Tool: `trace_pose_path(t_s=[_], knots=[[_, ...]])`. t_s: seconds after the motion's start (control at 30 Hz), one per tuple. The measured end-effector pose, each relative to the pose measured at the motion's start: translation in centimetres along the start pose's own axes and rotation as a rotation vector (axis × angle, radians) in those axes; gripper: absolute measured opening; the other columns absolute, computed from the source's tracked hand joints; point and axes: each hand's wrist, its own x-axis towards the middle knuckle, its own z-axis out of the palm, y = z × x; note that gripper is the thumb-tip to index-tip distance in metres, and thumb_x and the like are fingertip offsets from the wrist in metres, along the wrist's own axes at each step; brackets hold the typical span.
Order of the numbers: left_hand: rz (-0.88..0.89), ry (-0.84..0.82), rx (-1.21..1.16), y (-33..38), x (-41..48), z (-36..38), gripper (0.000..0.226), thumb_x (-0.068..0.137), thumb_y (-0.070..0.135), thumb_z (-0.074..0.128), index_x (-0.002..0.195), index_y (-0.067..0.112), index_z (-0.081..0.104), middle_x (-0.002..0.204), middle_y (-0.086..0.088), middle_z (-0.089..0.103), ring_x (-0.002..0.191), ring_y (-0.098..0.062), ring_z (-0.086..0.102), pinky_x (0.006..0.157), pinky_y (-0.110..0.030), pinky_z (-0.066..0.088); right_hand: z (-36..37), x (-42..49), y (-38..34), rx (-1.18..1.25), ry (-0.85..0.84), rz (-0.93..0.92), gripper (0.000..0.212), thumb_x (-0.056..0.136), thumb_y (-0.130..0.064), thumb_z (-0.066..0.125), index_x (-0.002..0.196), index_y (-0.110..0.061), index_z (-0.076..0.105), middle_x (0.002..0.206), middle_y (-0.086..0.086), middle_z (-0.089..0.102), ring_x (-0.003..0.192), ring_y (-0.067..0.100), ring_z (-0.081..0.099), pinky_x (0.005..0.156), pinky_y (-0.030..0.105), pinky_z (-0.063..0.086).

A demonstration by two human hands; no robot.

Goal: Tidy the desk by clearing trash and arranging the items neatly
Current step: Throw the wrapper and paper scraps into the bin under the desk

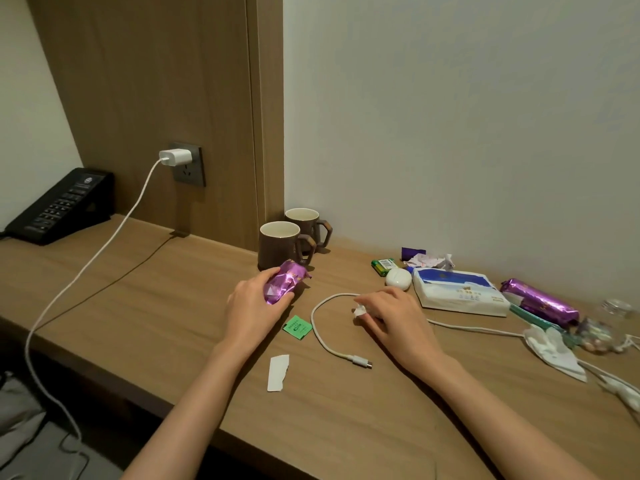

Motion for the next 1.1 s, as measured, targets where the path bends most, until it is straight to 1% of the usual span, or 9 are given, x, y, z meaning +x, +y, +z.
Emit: trace_pose_path(t_s=[0.2, 0.33, 0.5, 0.57, 0.63, 0.7, 0.83, 1.0, 1.1], knots=[[0.068, 0.053, -0.129, 1.6, 0.4, -2.1, 0.059, 0.078, 0.042, 0.070, 0.132, 0.026, 0.050, 0.124, 0.001, 0.060, 0.109, -0.015, 0.055, 0.083, -0.031, 0.055, -0.5, 0.3, -0.4, 0.125, 0.128, 0.093, 0.029, 0.093, -0.024, 0.057, 0.121, -0.025, 0.060, 0.113, -0.005, 0.065, 0.108, 0.013, 0.050, 0.086, 0.034, 0.048], [0.134, 0.073, -0.228, 3.7, -0.2, -4.7, 0.058, 0.078, 0.039, 0.072, 0.130, 0.025, 0.051, 0.123, 0.001, 0.060, 0.107, -0.015, 0.058, 0.081, -0.028, 0.056, -2.2, 0.8, -1.8, 0.242, 0.175, 0.142, 0.031, 0.095, -0.027, 0.053, 0.125, -0.025, 0.057, 0.119, -0.003, 0.062, 0.109, 0.011, 0.048, 0.084, 0.023, 0.038], [0.214, 0.085, -0.288, 6.4, -3.1, -8.8, 0.056, 0.079, 0.035, 0.071, 0.131, 0.026, 0.051, 0.120, 0.003, 0.062, 0.099, -0.009, 0.061, 0.076, -0.012, 0.053, -5.9, -0.1, -5.4, 0.409, 0.274, 0.021, 0.029, 0.092, -0.026, 0.057, 0.121, -0.023, 0.059, 0.104, -0.013, 0.059, 0.093, 0.006, 0.056, 0.078, 0.030, 0.053], [0.223, 0.086, -0.306, 7.0, -5.0, -10.3, 0.055, 0.079, 0.035, 0.071, 0.129, 0.027, 0.052, 0.118, 0.004, 0.062, 0.097, -0.008, 0.062, 0.073, -0.007, 0.050, -6.9, -1.3, -7.0, 0.446, 0.286, -0.021, 0.028, 0.092, -0.028, 0.057, 0.120, -0.026, 0.059, 0.104, -0.016, 0.059, 0.092, 0.004, 0.057, 0.076, 0.023, 0.052], [0.208, 0.080, -0.325, 6.9, -7.4, -11.7, 0.055, 0.078, 0.035, 0.071, 0.129, 0.027, 0.052, 0.119, 0.004, 0.061, 0.098, -0.009, 0.062, 0.076, -0.011, 0.051, -7.7, -3.1, -8.9, 0.510, 0.259, -0.048, 0.027, 0.091, -0.026, 0.058, 0.118, -0.029, 0.057, 0.103, -0.021, 0.058, 0.095, -0.002, 0.056, 0.074, 0.012, 0.049], [0.184, 0.065, -0.339, 6.3, -9.8, -12.9, 0.056, 0.077, 0.037, 0.070, 0.129, 0.028, 0.052, 0.121, 0.003, 0.060, 0.100, -0.010, 0.061, 0.076, -0.013, 0.052, -8.2, -4.9, -10.5, 0.569, 0.206, -0.068, 0.028, 0.091, -0.022, 0.059, 0.118, -0.029, 0.057, 0.103, -0.027, 0.055, 0.097, -0.005, 0.054, 0.075, 0.008, 0.047], [0.122, 0.041, -0.357, 4.3, -15.1, -15.2, 0.055, 0.076, 0.039, 0.067, 0.128, 0.028, 0.052, 0.113, 0.005, 0.061, 0.090, -0.006, 0.061, 0.069, -0.004, 0.046, -7.9, -8.8, -13.1, 0.663, 0.075, -0.104, 0.028, 0.091, -0.019, 0.060, 0.116, -0.031, 0.058, 0.106, -0.023, 0.060, 0.098, 0.002, 0.058, 0.078, 0.016, 0.052], [0.064, -0.045, -0.367, 0.5, -21.3, -16.2, 0.052, 0.074, 0.038, 0.068, 0.125, 0.031, 0.056, 0.091, 0.013, 0.065, 0.075, -0.001, 0.062, 0.067, -0.008, 0.045, -6.0, -12.9, -15.7, 0.754, -0.120, -0.106, 0.027, 0.091, -0.017, 0.059, 0.116, -0.026, 0.061, 0.111, -0.013, 0.065, 0.101, 0.010, 0.060, 0.083, 0.032, 0.053], [0.027, -0.100, -0.369, -2.4, -24.5, -16.1, 0.047, 0.075, 0.034, 0.070, 0.120, 0.032, 0.059, 0.100, 0.013, 0.066, 0.085, -0.005, 0.064, 0.070, -0.009, 0.046, -4.0, -15.2, -16.7, 0.774, -0.235, -0.131, 0.027, 0.092, -0.018, 0.059, 0.117, -0.025, 0.061, 0.111, -0.014, 0.064, 0.103, 0.010, 0.060, 0.084, 0.032, 0.052]])
